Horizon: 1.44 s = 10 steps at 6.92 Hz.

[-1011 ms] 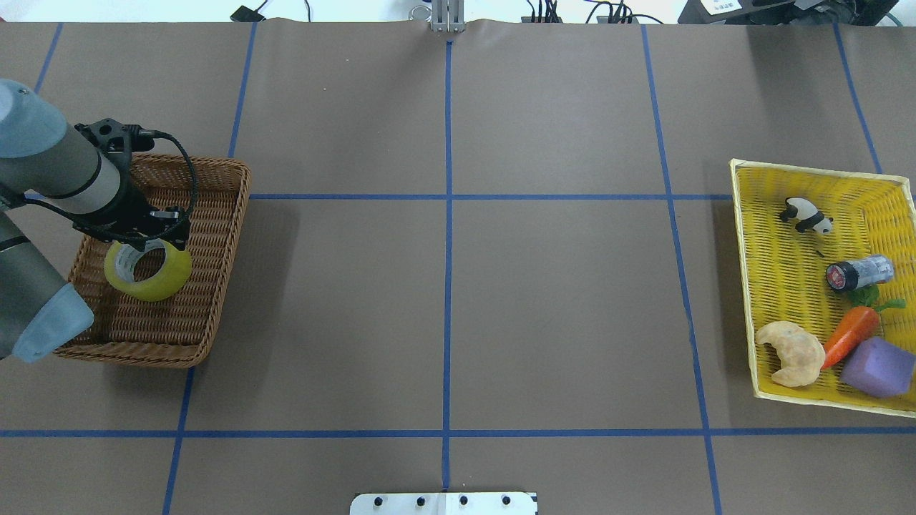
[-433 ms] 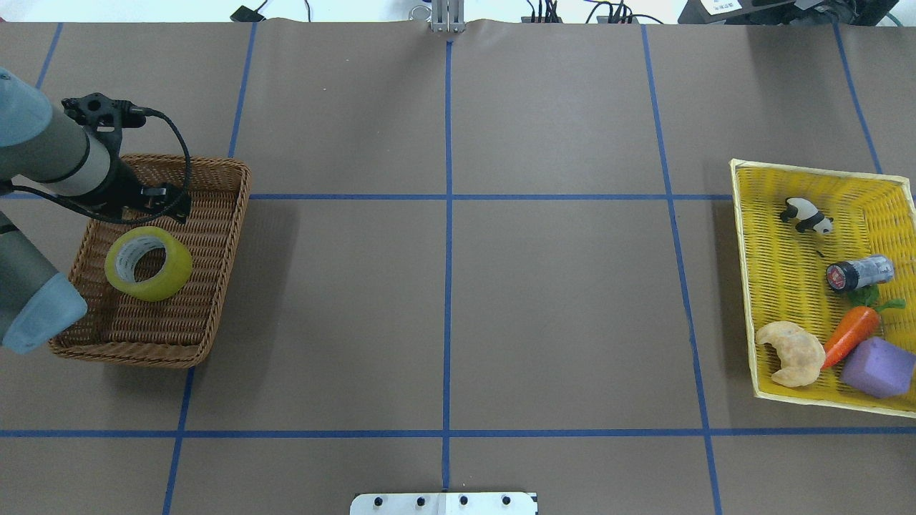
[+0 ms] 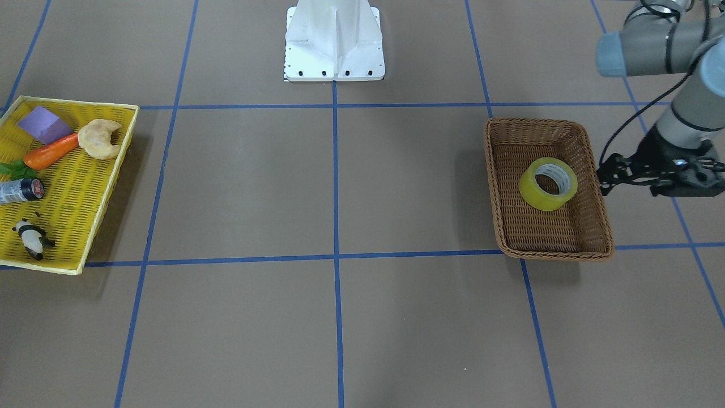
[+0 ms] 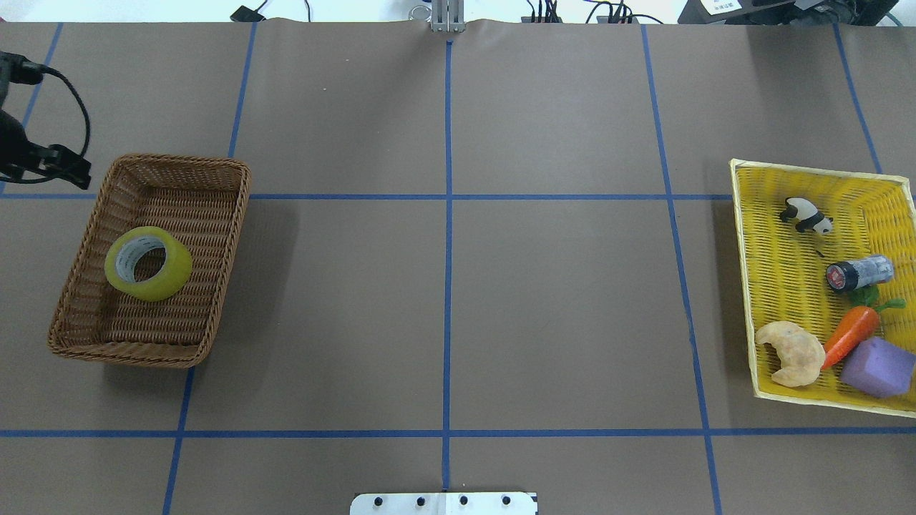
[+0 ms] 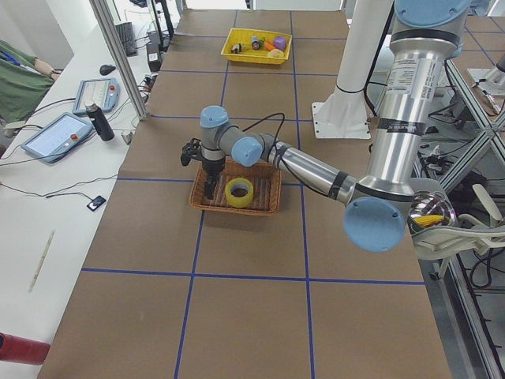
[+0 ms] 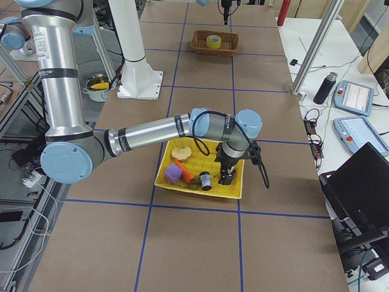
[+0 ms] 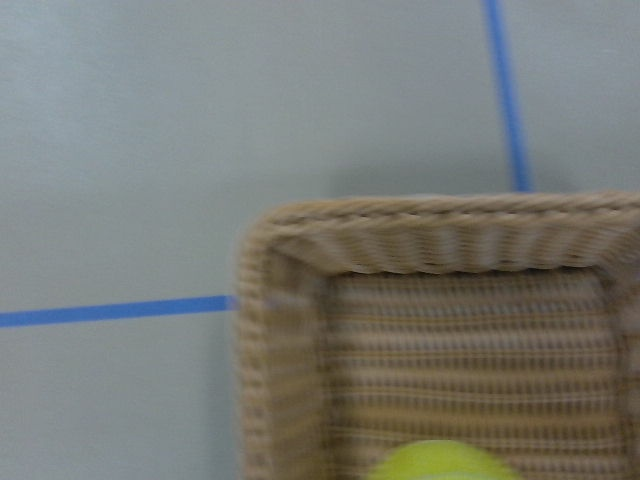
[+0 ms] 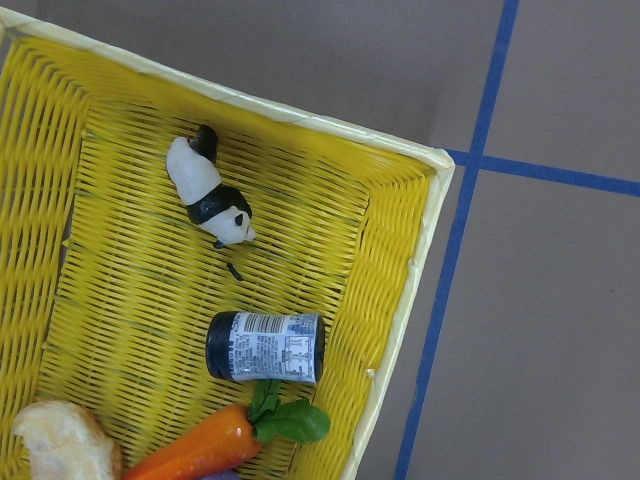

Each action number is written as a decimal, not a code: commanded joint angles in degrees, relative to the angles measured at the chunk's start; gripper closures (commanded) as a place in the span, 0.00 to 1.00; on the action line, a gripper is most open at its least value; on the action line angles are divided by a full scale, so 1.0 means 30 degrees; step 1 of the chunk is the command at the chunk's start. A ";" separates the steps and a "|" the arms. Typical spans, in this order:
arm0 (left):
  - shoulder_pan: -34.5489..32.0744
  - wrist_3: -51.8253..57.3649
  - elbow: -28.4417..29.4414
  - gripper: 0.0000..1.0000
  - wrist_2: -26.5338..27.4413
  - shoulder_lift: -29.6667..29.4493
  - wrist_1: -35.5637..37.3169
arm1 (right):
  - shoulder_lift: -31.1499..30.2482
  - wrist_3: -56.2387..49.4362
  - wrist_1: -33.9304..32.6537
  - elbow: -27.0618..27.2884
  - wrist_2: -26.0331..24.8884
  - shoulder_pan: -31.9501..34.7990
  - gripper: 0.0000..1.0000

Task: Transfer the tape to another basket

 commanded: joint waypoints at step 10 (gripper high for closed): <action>-0.7621 0.7116 0.1949 0.01 -0.2992 0.2841 0.1726 | -0.1259 0.0040 0.3504 -0.3349 -0.1453 0.1573 0.00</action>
